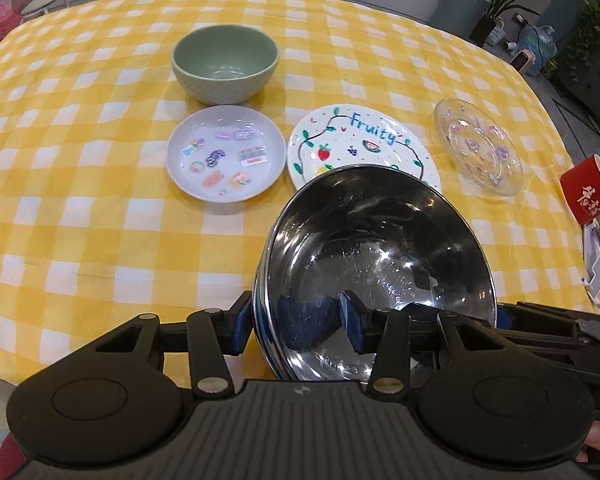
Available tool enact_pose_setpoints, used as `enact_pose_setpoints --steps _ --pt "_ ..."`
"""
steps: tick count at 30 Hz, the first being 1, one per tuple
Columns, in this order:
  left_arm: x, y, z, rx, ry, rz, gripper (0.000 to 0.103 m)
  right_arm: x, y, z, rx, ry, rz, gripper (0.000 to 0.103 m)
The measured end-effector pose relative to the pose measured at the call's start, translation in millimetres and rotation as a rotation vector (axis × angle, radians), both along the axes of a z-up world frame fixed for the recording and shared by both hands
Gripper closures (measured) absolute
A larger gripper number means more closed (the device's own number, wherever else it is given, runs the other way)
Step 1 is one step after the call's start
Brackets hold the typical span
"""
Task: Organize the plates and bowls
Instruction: 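Set the bowl stack down on the table and open both grippers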
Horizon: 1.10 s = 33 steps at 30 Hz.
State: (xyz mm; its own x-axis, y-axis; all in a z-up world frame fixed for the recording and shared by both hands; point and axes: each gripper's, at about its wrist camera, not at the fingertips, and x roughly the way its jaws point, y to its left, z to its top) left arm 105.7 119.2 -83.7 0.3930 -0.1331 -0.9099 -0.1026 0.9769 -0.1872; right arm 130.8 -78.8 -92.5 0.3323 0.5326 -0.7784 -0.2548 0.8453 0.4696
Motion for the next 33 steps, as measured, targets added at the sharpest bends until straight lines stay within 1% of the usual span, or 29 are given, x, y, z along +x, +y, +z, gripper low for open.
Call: enact_pose_setpoints --steps 4,6,8,10,12,14,15,16,20,21,23,24,27,28,30,31,32,33 --pt "0.9 -3.2 -0.5 -0.003 0.002 -0.028 0.050 0.8 -6.2 -0.7 0.008 0.013 -0.005 0.061" --pt "1.1 -0.1 -0.2 -0.023 0.018 -0.041 0.051 0.7 -10.0 -0.9 0.029 0.022 -0.012 0.061" --pt "-1.0 6.0 2.8 -0.044 -0.004 -0.047 0.051 -1.7 -12.5 2.1 0.046 0.007 0.003 0.061" --pt "-3.6 10.1 7.2 -0.027 -0.032 -0.054 0.051 -5.0 -14.0 7.2 0.050 -0.019 0.021 0.061" --pt "-5.9 14.0 10.7 0.010 -0.057 -0.053 0.051 -4.8 -16.0 9.0 0.052 -0.025 0.020 0.061" --pt "-6.0 19.2 10.2 0.031 -0.062 -0.042 0.050 -3.8 -19.4 9.3 0.066 -0.025 0.014 0.061" --pt "-4.9 22.4 8.1 0.029 -0.056 -0.033 0.048 -3.0 -20.9 9.2 0.070 -0.023 0.010 0.061" --pt "-3.9 25.6 6.0 0.012 -0.051 -0.028 0.044 -2.5 -23.0 9.4 0.077 -0.024 0.004 0.061" --pt "-0.9 35.8 0.8 -0.055 -0.035 -0.017 0.042 -1.4 -32.3 12.6 0.102 -0.020 -0.018 0.060" --pt "-0.6 37.3 0.1 -0.064 -0.032 -0.014 0.042 -1.0 -34.1 13.4 0.104 -0.022 -0.022 0.060" --pt "-0.3 39.8 -1.3 -0.076 -0.023 -0.001 0.036 -0.1 -36.1 15.0 0.106 -0.026 -0.030 0.059" --pt "0.3 41.2 -1.9 -0.081 -0.018 0.006 0.036 0.5 -36.9 15.4 0.104 -0.030 -0.035 0.056" --pt "0.6 44.3 -2.7 -0.096 -0.013 0.013 0.034 2.2 -39.5 14.9 0.108 -0.030 -0.043 0.055" --pt "0.7 45.6 -3.0 -0.103 -0.011 0.017 0.033 2.7 -40.5 14.3 0.114 -0.026 -0.045 0.055" --pt "-0.1 48.1 -1.4 -0.128 -0.009 0.018 0.041 3.3 -42.1 13.7 0.120 -0.021 -0.050 0.055" --pt "-2.1 50.7 1.9 -0.170 -0.023 0.002 0.044 3.0 -42.8 14.0 0.117 -0.023 -0.053 0.055" --pt "-4.5 53.6 6.4 -0.223 -0.044 -0.021 0.044 2.2 -43.6 14.9 0.116 -0.027 -0.053 0.055" --pt "-7.0 55.9 11.0 -0.258 -0.067 -0.034 0.044 2.0 -44.7 15.8 0.117 -0.030 -0.054 0.055"
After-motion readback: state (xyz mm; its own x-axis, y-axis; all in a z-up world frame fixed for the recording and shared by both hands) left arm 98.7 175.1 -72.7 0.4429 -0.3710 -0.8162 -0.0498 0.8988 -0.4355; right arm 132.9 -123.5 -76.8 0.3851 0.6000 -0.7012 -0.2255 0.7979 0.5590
